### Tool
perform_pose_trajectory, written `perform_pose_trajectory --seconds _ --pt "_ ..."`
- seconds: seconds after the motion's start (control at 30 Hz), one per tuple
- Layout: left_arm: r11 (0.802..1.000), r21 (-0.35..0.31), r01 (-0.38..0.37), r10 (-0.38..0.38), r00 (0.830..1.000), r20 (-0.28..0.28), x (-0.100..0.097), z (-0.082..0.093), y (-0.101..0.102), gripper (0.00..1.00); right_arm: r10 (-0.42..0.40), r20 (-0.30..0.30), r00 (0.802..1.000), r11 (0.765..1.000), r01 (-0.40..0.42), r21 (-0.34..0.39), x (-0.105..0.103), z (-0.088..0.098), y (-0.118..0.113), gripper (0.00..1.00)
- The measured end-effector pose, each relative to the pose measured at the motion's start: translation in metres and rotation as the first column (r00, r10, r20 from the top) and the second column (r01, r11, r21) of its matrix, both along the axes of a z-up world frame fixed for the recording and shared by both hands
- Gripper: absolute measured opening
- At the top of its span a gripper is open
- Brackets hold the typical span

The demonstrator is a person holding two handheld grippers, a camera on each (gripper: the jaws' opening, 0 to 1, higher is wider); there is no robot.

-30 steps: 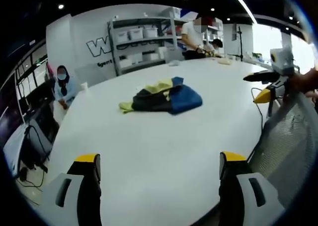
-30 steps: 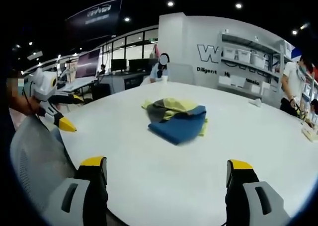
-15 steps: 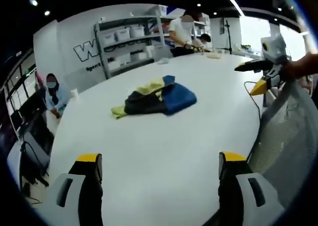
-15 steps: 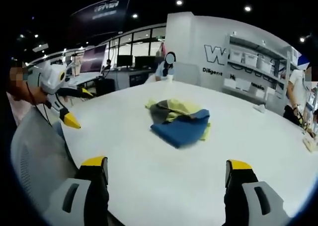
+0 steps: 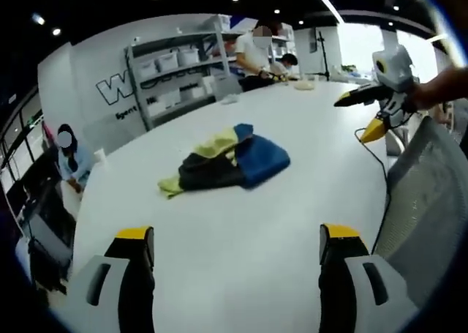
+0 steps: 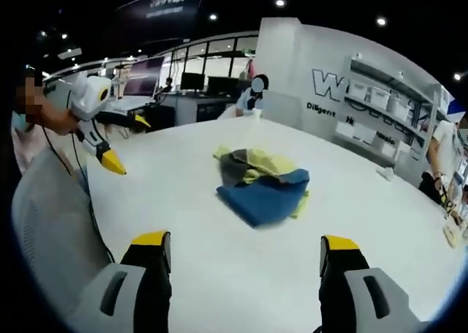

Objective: Fold the garment on the visible template until the final outline fits inside the template.

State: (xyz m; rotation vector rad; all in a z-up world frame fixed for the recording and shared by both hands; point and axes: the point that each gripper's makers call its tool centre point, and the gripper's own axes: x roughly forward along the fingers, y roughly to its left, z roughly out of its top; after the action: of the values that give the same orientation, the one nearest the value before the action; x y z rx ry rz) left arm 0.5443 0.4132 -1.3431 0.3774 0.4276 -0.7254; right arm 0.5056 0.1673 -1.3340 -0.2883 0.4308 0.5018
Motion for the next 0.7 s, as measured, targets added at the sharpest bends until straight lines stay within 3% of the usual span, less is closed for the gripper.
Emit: perform_pose_trajectory --seconds 0.7 --pt "0.999 -0.001 0.047 -0.047 0.998 -0.032 0.03 -0.003 -0.014 0.89 0.053 0.0 0.999 0.996 -0.053 -0.066 0.04 0.004 0.0 0.74"
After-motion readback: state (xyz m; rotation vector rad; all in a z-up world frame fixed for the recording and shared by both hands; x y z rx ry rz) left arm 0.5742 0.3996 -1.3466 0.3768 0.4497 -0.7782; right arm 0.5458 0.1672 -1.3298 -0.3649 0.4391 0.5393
